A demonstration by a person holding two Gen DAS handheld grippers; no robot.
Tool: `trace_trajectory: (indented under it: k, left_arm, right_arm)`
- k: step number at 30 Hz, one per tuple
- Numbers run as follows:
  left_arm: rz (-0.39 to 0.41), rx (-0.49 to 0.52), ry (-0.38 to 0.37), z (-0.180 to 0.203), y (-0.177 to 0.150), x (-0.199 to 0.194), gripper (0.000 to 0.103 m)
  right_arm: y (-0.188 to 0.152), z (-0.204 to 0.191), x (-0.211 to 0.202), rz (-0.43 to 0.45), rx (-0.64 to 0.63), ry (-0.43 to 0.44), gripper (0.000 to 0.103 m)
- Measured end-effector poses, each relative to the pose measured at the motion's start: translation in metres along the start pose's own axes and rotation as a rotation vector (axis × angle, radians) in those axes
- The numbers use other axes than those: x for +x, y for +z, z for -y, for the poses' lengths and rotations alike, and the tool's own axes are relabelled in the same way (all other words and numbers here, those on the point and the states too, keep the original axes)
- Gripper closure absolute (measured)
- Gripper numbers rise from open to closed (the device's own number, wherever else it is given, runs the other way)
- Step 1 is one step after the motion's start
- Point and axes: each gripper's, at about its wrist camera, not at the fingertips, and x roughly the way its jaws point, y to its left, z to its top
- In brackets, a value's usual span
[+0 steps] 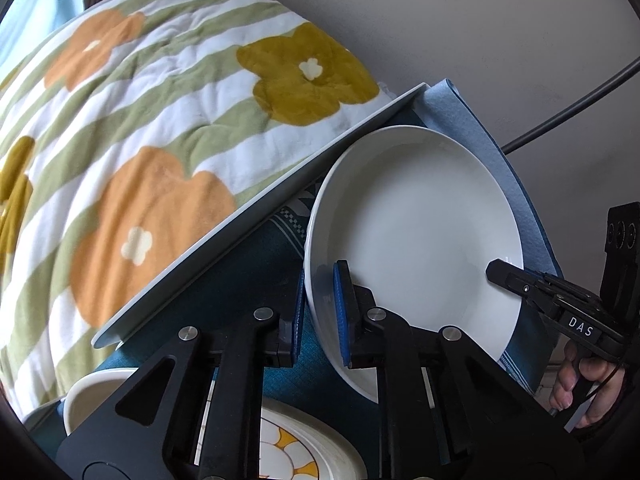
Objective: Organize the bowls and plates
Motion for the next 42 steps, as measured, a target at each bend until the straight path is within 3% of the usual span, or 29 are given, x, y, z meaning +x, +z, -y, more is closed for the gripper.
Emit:
trace_trajectory:
  k: [9, 14, 20, 26, 31, 42]
  left_arm:
    - [0.078, 0.020, 0.051, 0.016, -0.004, -0.037, 0.091]
    - [0.152, -0.015, 0.097, 0.030, -0.015, -0.085, 0.091]
    - [0.252, -0.128, 0.159, 0.049, -0.050, -0.152, 0.091]
    - [0.341, -0.301, 0.246, 0.067, -0.118, -0.209, 0.091]
    - [0.389, -0.461, 0.339, 0.076, -0.191, -0.239, 0.091]
    - [0.358, -0.765, 0.444, 0.066, -0.345, -0.251, 0.091]
  right_arm:
    - [0.004, -0.012, -0.018, 0.046, -0.095, 0.008, 0.088]
    - [0.012, -0.025, -0.045, 0.070, -0.174, 0.054, 0.088]
    - [0.023, -0.051, -0.090, 0.075, -0.343, 0.132, 0.088]
    - [0.015, -0.080, -0.129, 0.025, -0.537, 0.235, 0.088]
    - [-0.015, -0.106, -0.137, -0.052, -0.708, 0.324, 0.088]
    - [-0.117, -0.144, -0.101, -0.278, -0.912, 0.450, 0.088]
